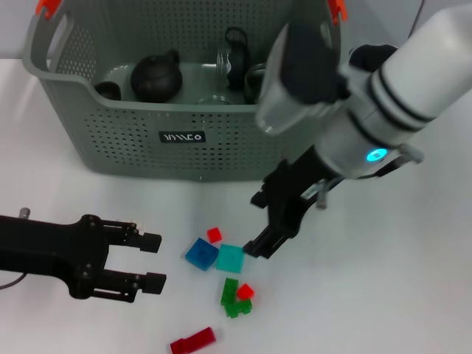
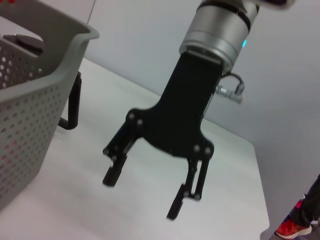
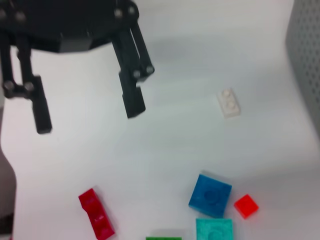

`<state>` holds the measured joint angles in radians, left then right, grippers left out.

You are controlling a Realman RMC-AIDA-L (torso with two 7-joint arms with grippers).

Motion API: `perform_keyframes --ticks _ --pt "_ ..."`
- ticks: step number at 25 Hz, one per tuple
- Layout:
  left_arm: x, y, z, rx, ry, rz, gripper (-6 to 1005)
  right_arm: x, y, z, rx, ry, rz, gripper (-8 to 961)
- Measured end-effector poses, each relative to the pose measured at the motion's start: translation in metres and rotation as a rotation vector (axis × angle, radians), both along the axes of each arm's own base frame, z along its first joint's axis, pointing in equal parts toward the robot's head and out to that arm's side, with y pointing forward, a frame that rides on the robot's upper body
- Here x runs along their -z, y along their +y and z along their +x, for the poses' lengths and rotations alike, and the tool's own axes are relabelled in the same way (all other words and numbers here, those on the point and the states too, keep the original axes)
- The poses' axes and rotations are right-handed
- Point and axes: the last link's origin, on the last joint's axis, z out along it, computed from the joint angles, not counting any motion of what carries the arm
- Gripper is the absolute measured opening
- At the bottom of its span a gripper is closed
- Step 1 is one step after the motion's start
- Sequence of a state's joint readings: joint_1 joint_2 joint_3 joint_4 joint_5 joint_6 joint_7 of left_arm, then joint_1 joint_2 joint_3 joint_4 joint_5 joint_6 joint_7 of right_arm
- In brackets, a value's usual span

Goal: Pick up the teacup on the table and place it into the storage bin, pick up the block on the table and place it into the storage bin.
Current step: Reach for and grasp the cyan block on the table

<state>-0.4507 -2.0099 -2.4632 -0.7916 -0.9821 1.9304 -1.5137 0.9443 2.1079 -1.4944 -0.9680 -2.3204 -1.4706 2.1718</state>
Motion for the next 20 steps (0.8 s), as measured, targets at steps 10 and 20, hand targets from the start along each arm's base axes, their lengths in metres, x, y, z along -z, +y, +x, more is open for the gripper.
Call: perform_keyframes --ticks 10,20 --pt "0.001 -0.002 -0.006 -0.023 -0.004 -0.010 748 0.038 -0.005 0.002 -0.043 -0.046 0.021 890" --pt "0.000 -0.001 -0.008 -0.042 -0.012 -0.022 834 0.054 -0.006 0.008 -0.045 -0.036 0.049 889"
